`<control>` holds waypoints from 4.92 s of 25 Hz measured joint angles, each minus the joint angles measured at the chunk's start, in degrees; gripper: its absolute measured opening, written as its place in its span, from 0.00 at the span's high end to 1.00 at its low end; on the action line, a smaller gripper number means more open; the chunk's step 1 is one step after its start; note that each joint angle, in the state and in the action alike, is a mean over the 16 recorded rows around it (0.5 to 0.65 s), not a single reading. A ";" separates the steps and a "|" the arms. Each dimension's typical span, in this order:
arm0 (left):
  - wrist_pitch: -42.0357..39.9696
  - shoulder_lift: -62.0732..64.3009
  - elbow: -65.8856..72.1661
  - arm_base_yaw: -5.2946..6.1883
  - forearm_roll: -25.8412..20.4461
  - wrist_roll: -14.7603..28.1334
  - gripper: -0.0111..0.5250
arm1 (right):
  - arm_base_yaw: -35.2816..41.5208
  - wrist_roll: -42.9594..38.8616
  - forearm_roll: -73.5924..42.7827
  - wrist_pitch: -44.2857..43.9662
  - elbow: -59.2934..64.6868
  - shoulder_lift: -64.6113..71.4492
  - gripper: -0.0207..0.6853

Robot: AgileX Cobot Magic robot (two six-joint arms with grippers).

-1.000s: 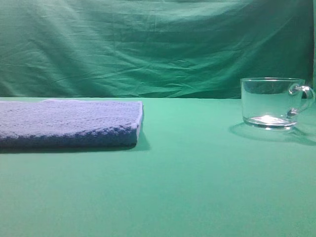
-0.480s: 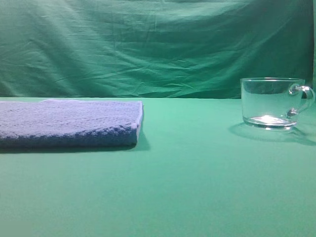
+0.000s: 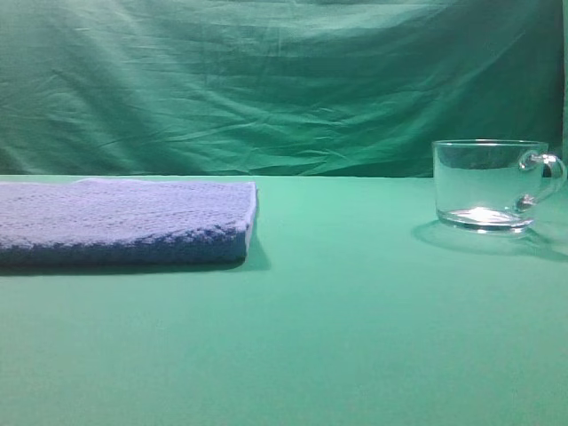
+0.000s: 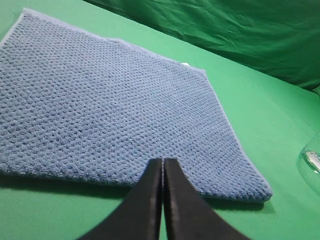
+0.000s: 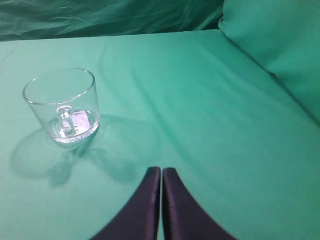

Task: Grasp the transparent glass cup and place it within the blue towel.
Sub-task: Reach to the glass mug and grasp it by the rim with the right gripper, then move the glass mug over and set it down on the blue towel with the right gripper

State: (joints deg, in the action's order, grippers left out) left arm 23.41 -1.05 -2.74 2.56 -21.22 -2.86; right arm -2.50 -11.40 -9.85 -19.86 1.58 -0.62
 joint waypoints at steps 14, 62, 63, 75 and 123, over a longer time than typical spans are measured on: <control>0.00 0.00 0.00 0.00 0.00 0.00 0.98 | 0.00 -3.71 -0.74 16.62 -5.90 4.90 0.97; 0.00 0.00 0.00 0.00 0.00 0.00 0.98 | -10.85 33.57 25.07 -19.72 -51.82 85.95 0.07; 0.00 0.00 0.00 0.00 0.00 0.00 0.98 | -10.86 33.42 25.09 -19.17 -51.84 87.15 0.08; 0.00 0.00 0.00 0.00 0.00 0.00 0.98 | -10.86 35.94 24.91 -9.19 -51.93 96.66 0.41; 0.00 0.00 0.00 0.00 0.00 0.00 0.98 | -44.09 36.42 21.76 -20.51 -122.49 139.28 0.63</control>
State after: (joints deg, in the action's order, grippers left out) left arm 23.41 -1.05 -2.74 2.56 -21.22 -2.86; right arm -46.59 25.02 11.91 -40.37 -120.91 138.67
